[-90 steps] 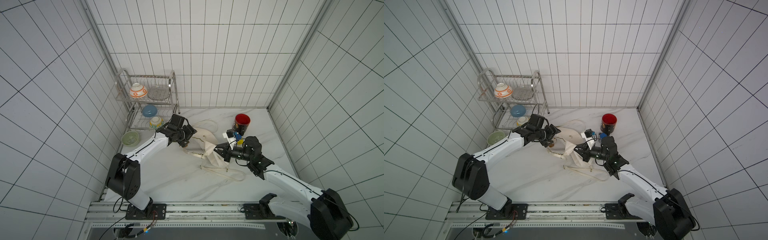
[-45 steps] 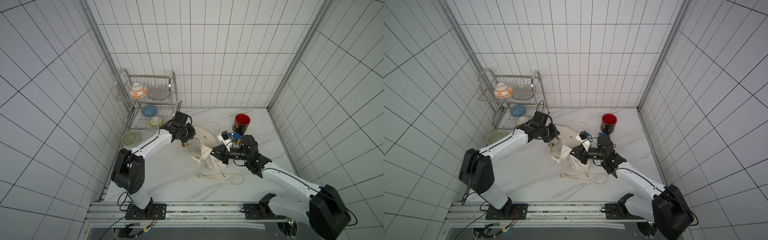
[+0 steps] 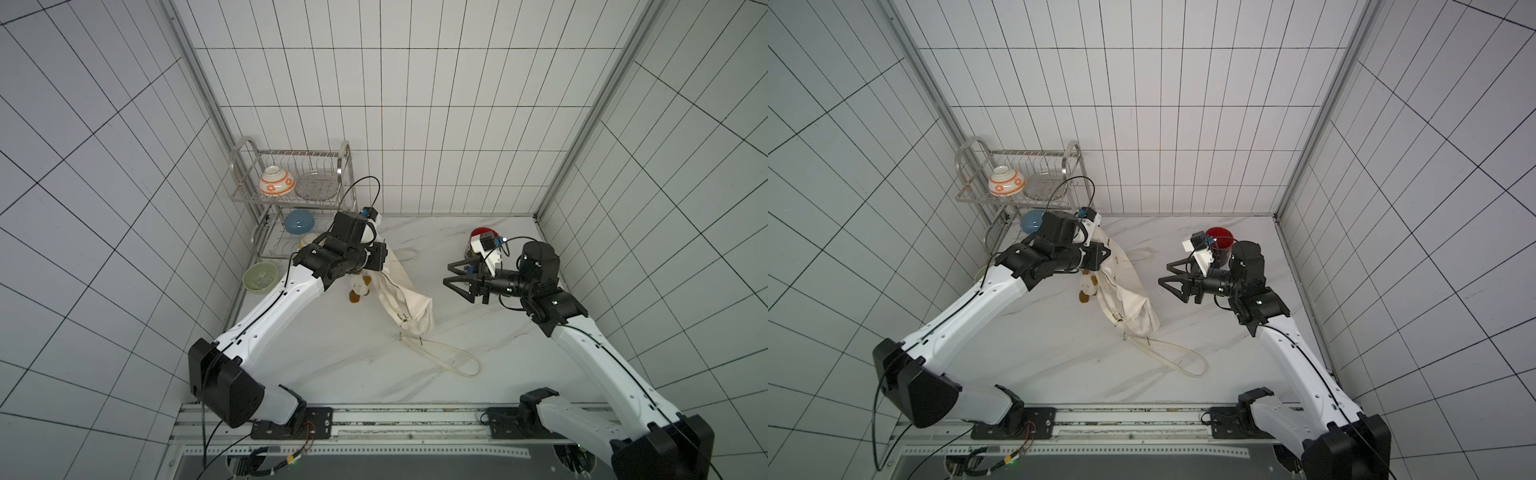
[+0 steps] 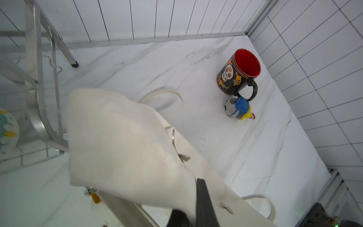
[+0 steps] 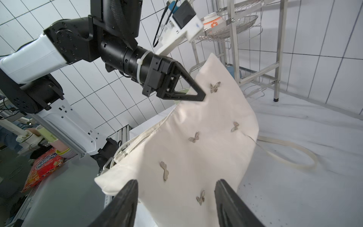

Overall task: Remove the decoration from the bag
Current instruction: Adjust the bag.

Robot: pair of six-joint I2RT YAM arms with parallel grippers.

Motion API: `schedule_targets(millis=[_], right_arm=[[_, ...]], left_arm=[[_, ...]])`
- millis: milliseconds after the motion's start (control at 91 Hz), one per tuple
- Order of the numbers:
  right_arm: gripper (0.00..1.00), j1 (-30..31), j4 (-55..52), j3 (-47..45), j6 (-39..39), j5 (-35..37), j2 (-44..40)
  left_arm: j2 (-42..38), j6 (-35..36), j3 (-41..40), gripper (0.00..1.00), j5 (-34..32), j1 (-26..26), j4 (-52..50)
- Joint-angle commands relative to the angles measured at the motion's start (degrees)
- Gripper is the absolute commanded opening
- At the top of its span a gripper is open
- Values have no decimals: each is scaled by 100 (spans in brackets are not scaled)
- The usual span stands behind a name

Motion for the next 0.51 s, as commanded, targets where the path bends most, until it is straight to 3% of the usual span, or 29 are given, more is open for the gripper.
schedule_targets(millis=[0, 77, 198, 297, 418, 495], right_arm=[[66, -202, -680, 207, -324, -222, -48], [66, -279, -698, 183, -337, -10, -77], [66, -195, -82, 208, 121, 390, 116], [69, 315, 371, 117, 309, 1173, 220], [75, 941, 861, -94, 723, 2478, 349], [76, 1259, 1242, -267, 1078, 2858, 392]], left_arm=[[-145, 1501, 261, 0, -310, -36, -452], [-85, 1572, 477, 0, -776, -55, -675], [59, 952, 727, 0, -1767, -357, -685], [361, 39, 959, 0, -3119, -773, -692], [892, -1395, 1718, 0, -3820, -1141, -1228], [1250, -2190, 2209, 0, -4241, -1304, -1692]])
